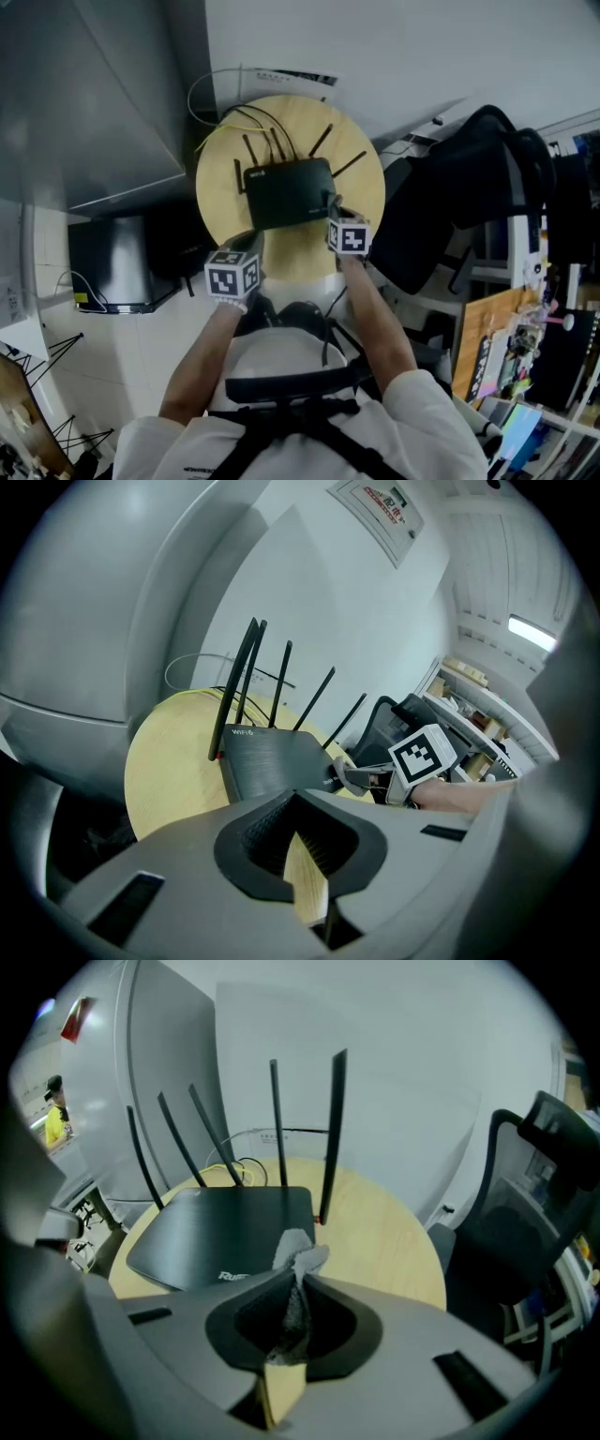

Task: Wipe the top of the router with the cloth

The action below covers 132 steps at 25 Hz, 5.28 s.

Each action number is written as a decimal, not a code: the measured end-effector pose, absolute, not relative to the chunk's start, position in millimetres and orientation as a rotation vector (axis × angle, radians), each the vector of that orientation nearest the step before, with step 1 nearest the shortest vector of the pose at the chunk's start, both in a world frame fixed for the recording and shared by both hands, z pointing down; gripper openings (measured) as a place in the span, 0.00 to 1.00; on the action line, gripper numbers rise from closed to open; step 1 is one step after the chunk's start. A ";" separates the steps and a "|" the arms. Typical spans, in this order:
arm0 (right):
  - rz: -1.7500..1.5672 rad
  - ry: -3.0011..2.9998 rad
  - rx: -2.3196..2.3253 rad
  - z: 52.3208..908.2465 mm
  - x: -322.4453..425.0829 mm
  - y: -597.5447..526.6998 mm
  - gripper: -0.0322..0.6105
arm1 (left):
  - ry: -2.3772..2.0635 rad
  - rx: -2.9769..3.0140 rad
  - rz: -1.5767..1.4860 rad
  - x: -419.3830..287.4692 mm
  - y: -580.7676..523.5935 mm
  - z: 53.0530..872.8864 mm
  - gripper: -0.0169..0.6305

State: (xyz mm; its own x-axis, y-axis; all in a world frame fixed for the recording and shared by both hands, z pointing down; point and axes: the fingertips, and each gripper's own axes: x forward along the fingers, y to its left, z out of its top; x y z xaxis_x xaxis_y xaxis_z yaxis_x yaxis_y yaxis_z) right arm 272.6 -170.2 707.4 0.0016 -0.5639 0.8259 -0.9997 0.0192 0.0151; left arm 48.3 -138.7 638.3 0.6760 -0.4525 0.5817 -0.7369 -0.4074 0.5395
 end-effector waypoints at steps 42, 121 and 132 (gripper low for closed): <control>0.833 -2.051 1.093 689.3 110.1 -164.8 0.11 | -1.189 1.928 0.377 33.4 -133.9 621.5 0.01; 1.373 -1.814 1.694 734.2 221.4 -133.4 0.11 | -0.825 2.156 0.598 92.5 -147.4 628.7 0.01; 1.364 -1.834 1.686 731.6 149.4 -132.3 0.11 | -0.755 2.183 0.621 40.8 -149.2 636.6 0.01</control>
